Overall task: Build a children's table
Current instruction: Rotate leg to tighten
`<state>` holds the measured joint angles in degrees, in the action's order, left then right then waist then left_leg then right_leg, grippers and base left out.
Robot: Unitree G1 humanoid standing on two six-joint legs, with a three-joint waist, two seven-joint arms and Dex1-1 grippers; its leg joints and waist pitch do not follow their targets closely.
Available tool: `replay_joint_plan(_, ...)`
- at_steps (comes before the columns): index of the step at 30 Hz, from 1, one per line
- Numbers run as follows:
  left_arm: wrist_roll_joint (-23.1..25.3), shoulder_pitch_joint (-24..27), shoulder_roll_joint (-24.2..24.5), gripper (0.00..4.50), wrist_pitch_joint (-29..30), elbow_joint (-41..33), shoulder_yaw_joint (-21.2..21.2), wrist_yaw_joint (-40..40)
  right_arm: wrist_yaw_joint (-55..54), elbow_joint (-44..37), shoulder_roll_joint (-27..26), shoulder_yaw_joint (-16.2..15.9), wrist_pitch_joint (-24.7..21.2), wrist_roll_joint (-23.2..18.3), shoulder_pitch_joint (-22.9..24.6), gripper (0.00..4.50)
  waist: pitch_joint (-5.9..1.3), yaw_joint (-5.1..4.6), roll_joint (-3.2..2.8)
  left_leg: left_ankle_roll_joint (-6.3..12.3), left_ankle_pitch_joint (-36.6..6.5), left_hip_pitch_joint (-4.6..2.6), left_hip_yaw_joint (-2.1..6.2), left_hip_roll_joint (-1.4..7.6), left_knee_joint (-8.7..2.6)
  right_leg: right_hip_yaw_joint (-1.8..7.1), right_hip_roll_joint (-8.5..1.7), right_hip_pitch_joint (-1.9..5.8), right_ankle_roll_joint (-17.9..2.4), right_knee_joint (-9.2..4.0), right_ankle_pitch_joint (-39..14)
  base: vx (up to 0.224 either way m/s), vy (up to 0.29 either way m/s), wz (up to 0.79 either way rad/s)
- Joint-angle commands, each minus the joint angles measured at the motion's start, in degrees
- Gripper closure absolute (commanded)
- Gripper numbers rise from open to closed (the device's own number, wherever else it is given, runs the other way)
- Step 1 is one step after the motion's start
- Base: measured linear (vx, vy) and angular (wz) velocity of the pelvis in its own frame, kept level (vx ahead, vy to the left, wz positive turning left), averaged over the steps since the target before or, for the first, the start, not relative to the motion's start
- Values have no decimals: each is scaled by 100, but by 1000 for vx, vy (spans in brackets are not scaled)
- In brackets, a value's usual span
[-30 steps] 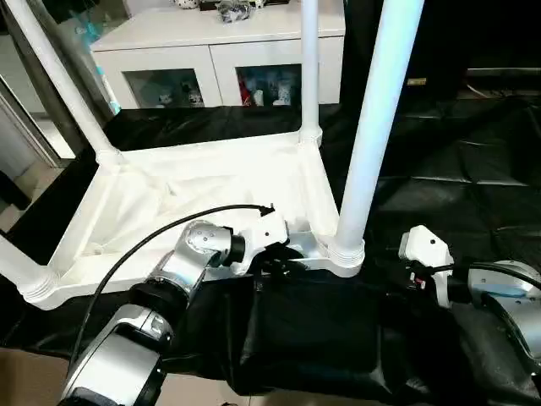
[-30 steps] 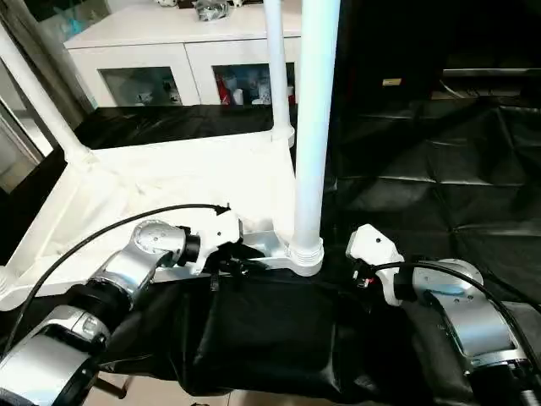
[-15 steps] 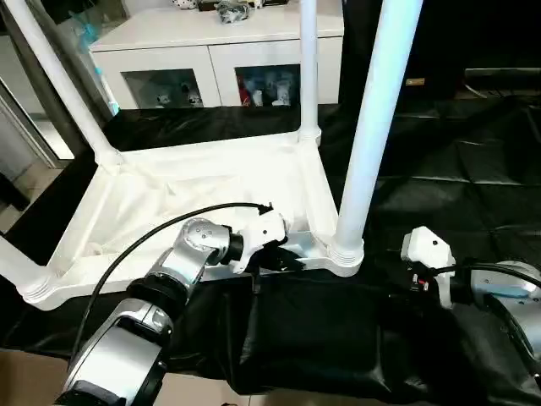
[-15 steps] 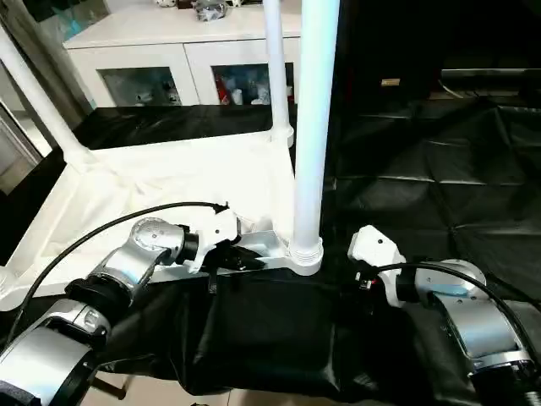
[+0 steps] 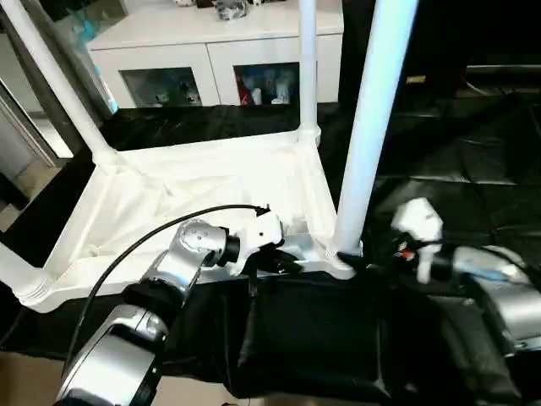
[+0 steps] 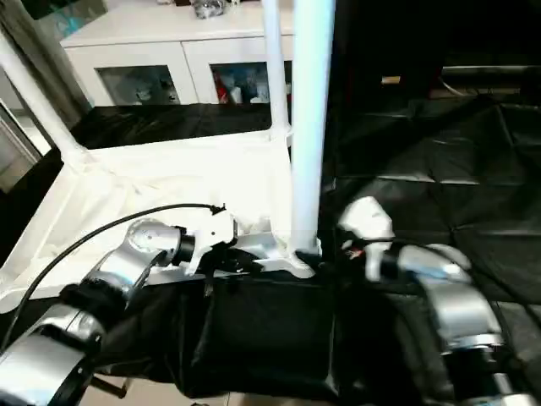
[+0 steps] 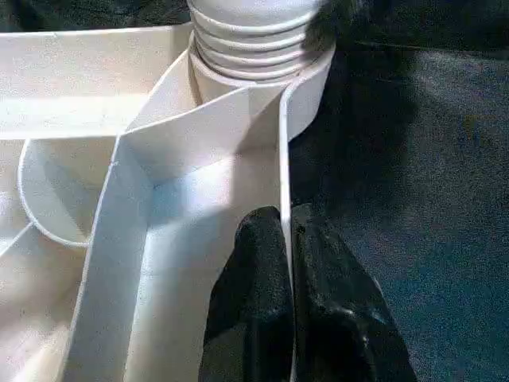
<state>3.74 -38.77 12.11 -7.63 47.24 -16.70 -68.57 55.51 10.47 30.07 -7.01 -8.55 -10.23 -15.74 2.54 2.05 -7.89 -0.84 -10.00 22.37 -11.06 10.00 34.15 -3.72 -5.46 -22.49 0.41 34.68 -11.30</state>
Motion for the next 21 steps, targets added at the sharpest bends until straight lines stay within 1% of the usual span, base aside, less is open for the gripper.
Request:
replay_joint_plan(1, -162, 191, -24, 450, 24, -7, -2, -122, -28, 92, -49, -72, 44, 118, -155, 3, -365, 33, 278, 750, -1009, -38, 136, 263, -330, 176, -316, 259, -1292, -469, -1312, 0, 0, 0)
replay_joint_plan(2, -158, 205, -26, 450, 52, -42, 0, -118, -63, 157, -82, -77, 58, 134, -199, 3, -362, 27, 262, 722, -1058, -46, 137, 265, -336, 175, -317, 252, -1293, -471, -1383, 0, 0, 0)
replay_joint_plan(4, -151, 229, -30, 450, 116, -121, 3, -89, -110, 283, -143, -100, 83, 170, -299, 3, -358, 16, 288, 682, -1094, -40, 137, 267, -342, 183, -318, 256, -1278, -472, -1447, 0, 0, 0)
replay_joint_plan(5, -150, 239, -28, 450, 137, -149, 3, -82, -114, 318, -158, -107, 91, 178, -326, 19, -369, 23, 272, 676, -1080, -54, 138, 273, -340, 186, -322, 253, -1291, -462, -1414, 0, 0, 0)
replay_joint_plan(6, -145, 255, -26, 450, 173, -193, 5, -66, -118, 386, -189, -119, 106, 190, -379, 29, -364, 22, 292, 695, -1056, -52, 130, 269, -333, 189, -319, 247, -1302, -462, -1386, 0, 0, 0)
replay_joint_plan(8, -145, 265, -20, 450, 185, -209, 8, -61, -109, 414, -209, -122, 106, 174, -401, 38, -374, 29, 281, 723, -969, -47, 131, 270, -326, 190, -316, 250, -1309, -451, -1270, 0, 0, 0)
replay_joint_plan(9, -145, 268, -19, 450, 186, -211, 10, -60, -107, 421, -214, -124, 106, 168, -406, 63, -381, 34, 283, 755, -899, -43, 130, 269, -317, 191, -314, 253, -1323, -439, -1149, 0, 0, 0)
replay_joint_plan(10, -148, 275, -12, 450, 189, -217, 14, -64, -103, 419, -220, -131, 102, 157, -410, 63, -382, 37, 283, 771, -874, -41, 130, 270, -317, 189, -313, 254, -1330, -434, -1108, 0, 0, 0)
replay_joint_plan(11, -149, 277, -9, 450, 190, -218, 16, -62, -88, 423, -220, -137, 107, 152, -413, 74, -390, 38, 318, 809, -814, -37, 123, 266, -307, 189, -312, 256, -1342, -427, -1015, 0, 0, 0)
replay_joint_plan(12, -150, 285, 1, 450, 206, -226, 23, -60, -29, 436, -217, -157, 108, 150, -419, 84, -390, 41, 329, 844, -769, -27, 121, 263, -300, 184, -312, 259, -1348, -416, -967, 0, 0, 0)
replay_joint_plan(13, -149, 311, 23, 450, 255, -277, 30, -57, 44, 478, -224, -182, 129, 172, -424, 94, -385, 48, 310, 858, -776, -27, 121, 262, -296, 182, -317, 254, -1345, -418, -1014, 0, 0, 0)
replay_joint_plan(14, -149, 311, 23, 450, 255, -277, 30, -57, 44, 478, -224, -182, 129, 172, -424, 106, -385, 45, 310, 854, -785, -26, 120, 262, -294, 183, -320, 254, -1343, -419, -1040, 0, 0, 0)
replay_joint_plan(15, -149, 322, 33, 450, 268, -294, 32, -58, 58, 490, -229, -193, 138, 183, -420, 117, -383, 46, 318, 844, -788, -23, 121, 261, -293, 184, -320, 257, -1331, -421, -1090, 0, 0, 0)
replay_joint_plan(16, -148, 326, 39, 450, 284, -306, 35, -54, 57, 514, -236, -196, 155, 192, -423, 123, -384, 43, 353, 846, -780, -19, 117, 259, -292, 184, -317, 257, -1322, -426, -1102, 0, 0, 0)
replay_joint_plan(17, -141, 331, 47, 450, 296, -317, 47, -15, 36, 539, -251, -199, 167, 206, -427, 130, -383, 45, 329, 852, -758, -22, 121, 264, -292, 185, -314, 249, -1333, -417, -1077, 0, 0, 0)
replay_joint_plan(18, -137, 333, 47, 450, 339, -327, 79, 71, -105, 612, -301, -181, 188, 258, -439, 138, -383, 41, 351, 853, -775, -22, 117, 261, -288, 184, -311, 247, -1327, -421, -1093, 0, 0, 0)
replay_joint_plan(19, -90, 316, 35, 450, 361, -309, 136, 322, -431, 758, -415, -141, 171, 362, -459, 150, -381, 34, 336, 832, -777, -24, 121, 264, -292, 185, -313, 238, -1341, -414, -1093, 0, 0, 0)
replay_joint_plan(20, -50, 296, 21, 450, 350, -284, 163, 484, -614, 837, -476, -115, 142, 414, -469, 159, -369, 22, 335, 813, -818, -23, 120, 258, -299, 182, -306, 226, -1334, -425, -1158, 0, 0, 0)
replay_joint_plan(21, -23, 275, 0, 450, 401, -269, 188, 626, -778, 900, -534, -94, 94, 454, -470, 164, -355, -5, 343, 738, -939, -20, 122, 245, -311, 177, -305, 233, -1294, -447, -1366, 0, 0, 0)
